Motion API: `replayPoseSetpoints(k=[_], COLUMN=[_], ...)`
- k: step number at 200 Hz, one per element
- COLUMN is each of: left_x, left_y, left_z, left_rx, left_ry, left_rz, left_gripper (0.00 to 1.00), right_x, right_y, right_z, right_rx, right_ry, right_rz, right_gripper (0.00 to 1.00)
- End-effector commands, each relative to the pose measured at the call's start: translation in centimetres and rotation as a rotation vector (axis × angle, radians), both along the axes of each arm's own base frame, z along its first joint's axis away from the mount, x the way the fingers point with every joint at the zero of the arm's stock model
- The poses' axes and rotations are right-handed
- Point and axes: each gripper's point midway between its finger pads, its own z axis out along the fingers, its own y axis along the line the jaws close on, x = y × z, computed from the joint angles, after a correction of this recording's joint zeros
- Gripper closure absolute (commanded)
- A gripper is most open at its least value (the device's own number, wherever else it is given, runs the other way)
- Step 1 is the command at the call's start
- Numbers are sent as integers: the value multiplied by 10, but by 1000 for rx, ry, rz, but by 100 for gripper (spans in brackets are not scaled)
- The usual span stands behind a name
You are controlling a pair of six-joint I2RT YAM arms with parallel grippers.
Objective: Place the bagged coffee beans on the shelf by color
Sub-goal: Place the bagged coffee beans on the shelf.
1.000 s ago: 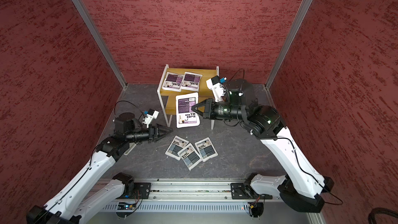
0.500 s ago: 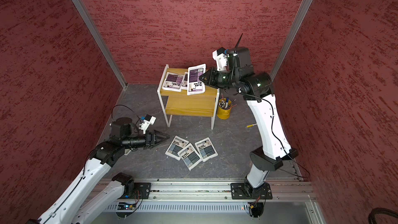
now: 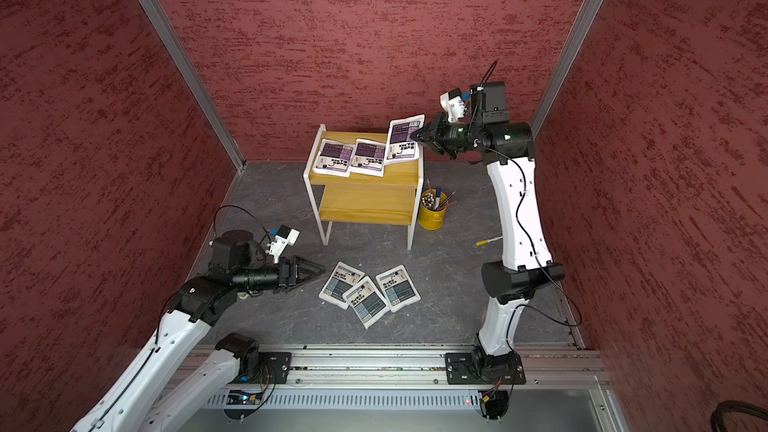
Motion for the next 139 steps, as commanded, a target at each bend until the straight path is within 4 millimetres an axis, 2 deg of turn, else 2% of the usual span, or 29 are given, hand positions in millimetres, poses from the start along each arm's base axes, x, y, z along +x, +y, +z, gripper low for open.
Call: replayPoseSetpoints(k=[1, 101, 139], left_x=[0, -7, -8], left_y=[1, 4, 5], left_z=[2, -5, -6], left_rx=[1, 9, 14], left_ry=[-20, -7, -3], left_rz=[-2, 1, 5], left_gripper=[30, 30, 30], right_x=[-1, 21, 26], right_y=[1, 3, 2], right_z=[8, -24, -34], right_rx=[26, 11, 1], right_ry=[-31, 37, 57], right_rz=[45, 61, 66], right_gripper=[93, 93, 89])
